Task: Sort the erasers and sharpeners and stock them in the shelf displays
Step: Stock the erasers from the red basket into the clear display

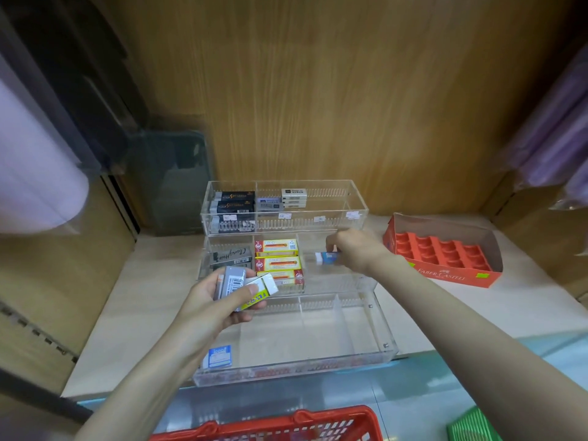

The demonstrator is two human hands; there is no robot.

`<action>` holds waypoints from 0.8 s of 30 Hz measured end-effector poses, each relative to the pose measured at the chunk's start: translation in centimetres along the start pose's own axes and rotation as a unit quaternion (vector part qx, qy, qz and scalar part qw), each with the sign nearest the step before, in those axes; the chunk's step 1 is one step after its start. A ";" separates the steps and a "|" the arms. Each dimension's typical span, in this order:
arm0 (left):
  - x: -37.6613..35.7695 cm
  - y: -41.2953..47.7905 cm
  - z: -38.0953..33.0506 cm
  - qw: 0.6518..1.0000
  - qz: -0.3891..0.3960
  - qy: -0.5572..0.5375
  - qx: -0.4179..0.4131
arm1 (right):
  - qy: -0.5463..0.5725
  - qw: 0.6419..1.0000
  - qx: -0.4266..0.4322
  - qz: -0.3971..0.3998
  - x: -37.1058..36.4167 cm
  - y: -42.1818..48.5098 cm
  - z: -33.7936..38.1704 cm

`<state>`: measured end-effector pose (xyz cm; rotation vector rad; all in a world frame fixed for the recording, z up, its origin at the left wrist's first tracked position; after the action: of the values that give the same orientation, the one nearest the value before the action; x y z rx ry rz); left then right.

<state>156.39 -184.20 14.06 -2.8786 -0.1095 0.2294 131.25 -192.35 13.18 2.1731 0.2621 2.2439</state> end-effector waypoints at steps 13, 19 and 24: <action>0.2 -0.2 -0.1 1.000 0.002 0.009 -0.009 | 0.035 0.997 0.074 -0.014 0.1 -1.0 -0.3; 0.2 -0.6 -0.3 1.000 0.000 0.010 -0.011 | 0.122 0.992 0.015 -0.032 0.6 -3.0 -0.6; 0.6 -2.0 -1.1 1.000 0.010 0.006 -0.018 | 0.422 0.897 -0.068 -0.110 4.3 -7.8 4.9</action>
<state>157.06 -182.43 15.55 -2.9166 -0.0840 0.2169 135.04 -183.54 16.56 0.9211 0.3090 2.7905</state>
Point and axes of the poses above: each hand's wrist, its own y-axis towards the middle knuckle, its own x-axis out of the back of the hand, z = x × y, the point moved 3 cm from there along y, towards the middle knuckle, and after that the axes turned 15 degrees about -z, right-handed, at the moved point
